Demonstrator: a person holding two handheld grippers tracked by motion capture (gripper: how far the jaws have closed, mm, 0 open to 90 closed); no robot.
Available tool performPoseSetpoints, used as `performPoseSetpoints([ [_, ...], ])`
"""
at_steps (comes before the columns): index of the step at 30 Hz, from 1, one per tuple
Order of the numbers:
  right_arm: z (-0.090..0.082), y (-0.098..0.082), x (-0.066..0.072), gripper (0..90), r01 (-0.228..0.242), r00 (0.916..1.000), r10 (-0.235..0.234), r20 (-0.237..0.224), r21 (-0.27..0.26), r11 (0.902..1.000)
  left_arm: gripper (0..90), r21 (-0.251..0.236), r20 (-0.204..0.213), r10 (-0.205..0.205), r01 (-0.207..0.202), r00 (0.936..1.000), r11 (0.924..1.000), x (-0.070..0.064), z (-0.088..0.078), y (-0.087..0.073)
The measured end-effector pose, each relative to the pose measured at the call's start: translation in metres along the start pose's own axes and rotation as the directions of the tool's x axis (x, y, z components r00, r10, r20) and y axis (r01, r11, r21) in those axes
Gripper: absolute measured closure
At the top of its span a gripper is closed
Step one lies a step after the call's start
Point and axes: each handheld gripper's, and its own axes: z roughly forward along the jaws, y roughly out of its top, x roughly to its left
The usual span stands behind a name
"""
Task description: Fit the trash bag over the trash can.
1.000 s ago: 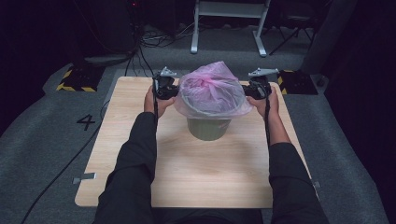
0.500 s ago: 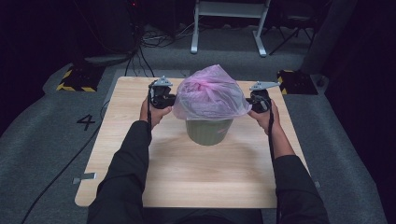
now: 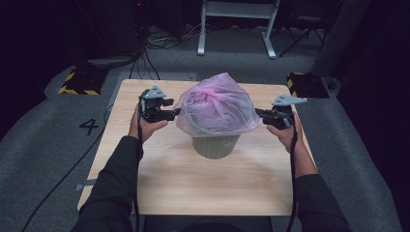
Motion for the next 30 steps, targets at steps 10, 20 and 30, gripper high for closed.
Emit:
performPoseSetpoints([
  [10, -0.049, 0.010, -0.013, 55.4, -0.004, 0.9948, 0.010, 0.101, -0.062, 0.9981, 17.6, -0.049, -0.042, 0.116, -0.118, 0.9924, 0.9918, -0.038, -0.056, -0.029],
  [20, -0.041, 0.073, -0.009, 37.5, 0.020, 0.9998, -0.020, 0.006, -0.133, 0.9909, 16.1, -0.078, -0.002, 0.226, -0.225, 0.9741, 0.9711, -0.110, -0.046, -0.032],
  [30, 0.027, 0.109, -0.003, 45.4, 0.041, 0.9974, -0.042, -0.058, -0.010, 0.9991, 43.6, -0.055, -0.060, 0.259, -0.262, 0.9640, 0.9634, -0.109, -0.030, -0.029],
])
